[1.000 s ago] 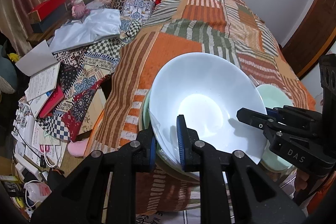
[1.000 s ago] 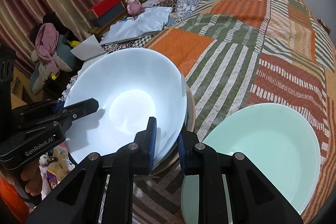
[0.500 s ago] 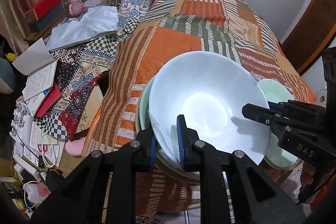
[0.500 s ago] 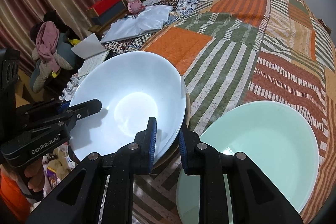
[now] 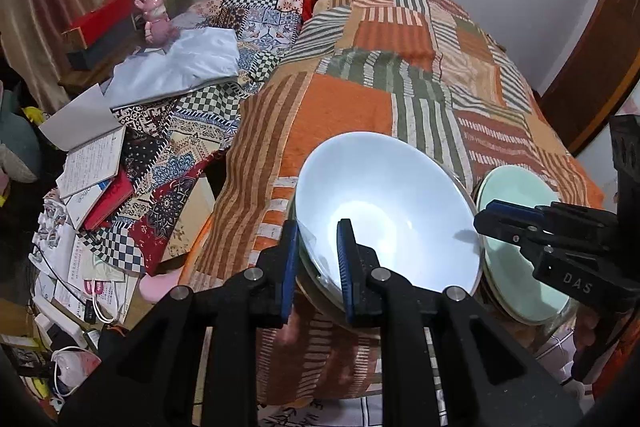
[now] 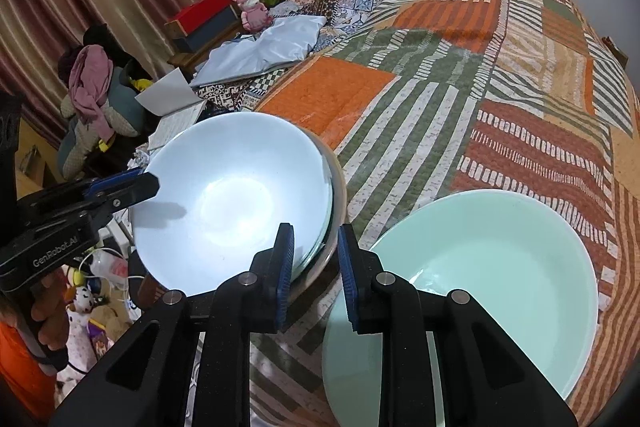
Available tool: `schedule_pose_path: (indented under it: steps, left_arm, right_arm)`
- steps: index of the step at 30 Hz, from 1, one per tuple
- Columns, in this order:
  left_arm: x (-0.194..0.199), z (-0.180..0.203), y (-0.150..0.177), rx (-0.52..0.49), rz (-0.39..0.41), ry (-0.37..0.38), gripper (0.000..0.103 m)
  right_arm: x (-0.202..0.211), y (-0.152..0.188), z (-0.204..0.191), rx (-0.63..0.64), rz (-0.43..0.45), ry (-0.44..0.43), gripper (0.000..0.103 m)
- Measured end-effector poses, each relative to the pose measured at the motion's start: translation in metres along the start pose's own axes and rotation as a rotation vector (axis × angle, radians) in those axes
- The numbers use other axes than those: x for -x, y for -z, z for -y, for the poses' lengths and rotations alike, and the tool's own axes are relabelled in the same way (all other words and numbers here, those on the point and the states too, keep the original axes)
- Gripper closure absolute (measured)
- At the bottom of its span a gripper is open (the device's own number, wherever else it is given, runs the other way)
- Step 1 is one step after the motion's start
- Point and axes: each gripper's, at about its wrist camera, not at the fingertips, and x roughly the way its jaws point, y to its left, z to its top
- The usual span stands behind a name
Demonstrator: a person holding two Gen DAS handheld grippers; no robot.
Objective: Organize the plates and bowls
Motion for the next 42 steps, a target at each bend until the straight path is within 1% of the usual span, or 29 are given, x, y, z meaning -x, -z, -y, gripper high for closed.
schedule_pose_path:
  steps: [2, 4, 6, 11, 14, 19, 21, 26, 29, 32, 35, 38, 42]
  left_arm:
    - [0.002, -0.002, 0.001, 0.001, 0.000, -0.008, 0.085]
    - [0.002, -0.003, 0.004, 0.002, -0.007, -0.012, 0.082]
    - [-0.001, -0.003, 0.006, 0.005, -0.016, -0.013, 0.075]
    - [-0.011, -0.006, 0.011, 0.021, -0.035, 0.001, 0.070]
    - [-0.018, -0.010, 0.014, 0.045, -0.055, 0.025, 0.063]
    - [-0.030, -0.011, 0.019, 0.053, -0.085, 0.046, 0.061]
    - [-0.033, -0.011, 0.019, 0.058, -0.093, 0.052, 0.057]
    - [-0.048, -0.013, 0.022, 0.078, -0.133, 0.076, 0.056]
    - [-0.055, -0.012, 0.024, 0.087, -0.153, 0.107, 0.056]
    - [-0.055, -0.011, 0.024, 0.086, -0.144, 0.107, 0.056]
    - [-0.055, -0.013, 0.024, 0.097, -0.144, 0.120, 0.057]
    - [-0.054, -0.012, 0.023, 0.100, -0.146, 0.114, 0.058]
    - [-0.050, -0.007, 0.019, 0.100, -0.141, 0.087, 0.058]
  right_arm:
    - [0.000, 0.000, 0.002, -0.004, 0.001, 0.003, 0.081]
    - [-0.001, 0.001, 0.004, -0.013, 0.001, 0.005, 0.076]
    - [-0.002, 0.001, 0.005, -0.015, -0.001, 0.009, 0.073]
    - [-0.008, 0.002, 0.007, -0.020, -0.018, 0.002, 0.072]
    - [-0.010, 0.002, 0.005, -0.019, -0.022, -0.005, 0.071]
    - [-0.017, 0.001, 0.002, -0.011, -0.036, -0.014, 0.071]
    - [-0.019, 0.002, 0.001, -0.012, -0.042, -0.020, 0.071]
    - [-0.026, 0.003, -0.001, -0.011, -0.056, -0.037, 0.071]
    - [-0.031, 0.003, -0.003, -0.003, -0.066, -0.042, 0.071]
    - [-0.040, 0.003, -0.006, -0.002, -0.087, -0.055, 0.071]
    - [-0.041, 0.003, -0.009, 0.011, -0.077, -0.030, 0.071]
    - [-0.041, 0.002, -0.007, 0.002, -0.083, -0.023, 0.072]
    - [-0.041, -0.002, -0.006, -0.015, -0.093, -0.012, 0.073]
